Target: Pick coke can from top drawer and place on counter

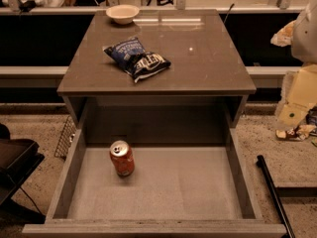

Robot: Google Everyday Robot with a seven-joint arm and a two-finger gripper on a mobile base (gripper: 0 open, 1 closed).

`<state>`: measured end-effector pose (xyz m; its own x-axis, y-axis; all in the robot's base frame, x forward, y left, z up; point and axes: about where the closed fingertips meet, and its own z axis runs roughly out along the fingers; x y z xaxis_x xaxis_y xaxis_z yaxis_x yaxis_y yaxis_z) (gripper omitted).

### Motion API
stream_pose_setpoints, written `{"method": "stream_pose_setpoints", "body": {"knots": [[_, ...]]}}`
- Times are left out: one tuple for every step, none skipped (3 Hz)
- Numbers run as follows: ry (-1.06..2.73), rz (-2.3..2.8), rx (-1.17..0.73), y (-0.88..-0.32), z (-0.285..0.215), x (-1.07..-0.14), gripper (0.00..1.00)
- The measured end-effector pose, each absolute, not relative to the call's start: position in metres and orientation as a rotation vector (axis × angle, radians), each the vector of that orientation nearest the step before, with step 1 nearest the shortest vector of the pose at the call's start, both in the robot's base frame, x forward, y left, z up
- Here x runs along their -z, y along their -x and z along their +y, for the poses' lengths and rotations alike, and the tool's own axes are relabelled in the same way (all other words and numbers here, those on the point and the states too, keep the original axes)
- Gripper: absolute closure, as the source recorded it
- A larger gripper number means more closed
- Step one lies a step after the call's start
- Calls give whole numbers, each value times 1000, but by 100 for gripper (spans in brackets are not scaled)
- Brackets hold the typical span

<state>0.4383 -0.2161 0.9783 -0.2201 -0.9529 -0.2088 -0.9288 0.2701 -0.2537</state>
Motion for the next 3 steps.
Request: {"method": "stream_pose_setpoints", "body": {"knots": [[1717,2220,97,-439,-216,-978,0],[1672,2152,-5,-448,-211,-972,0],[1641,2022,-209,-460,-193,-923,0]]}}
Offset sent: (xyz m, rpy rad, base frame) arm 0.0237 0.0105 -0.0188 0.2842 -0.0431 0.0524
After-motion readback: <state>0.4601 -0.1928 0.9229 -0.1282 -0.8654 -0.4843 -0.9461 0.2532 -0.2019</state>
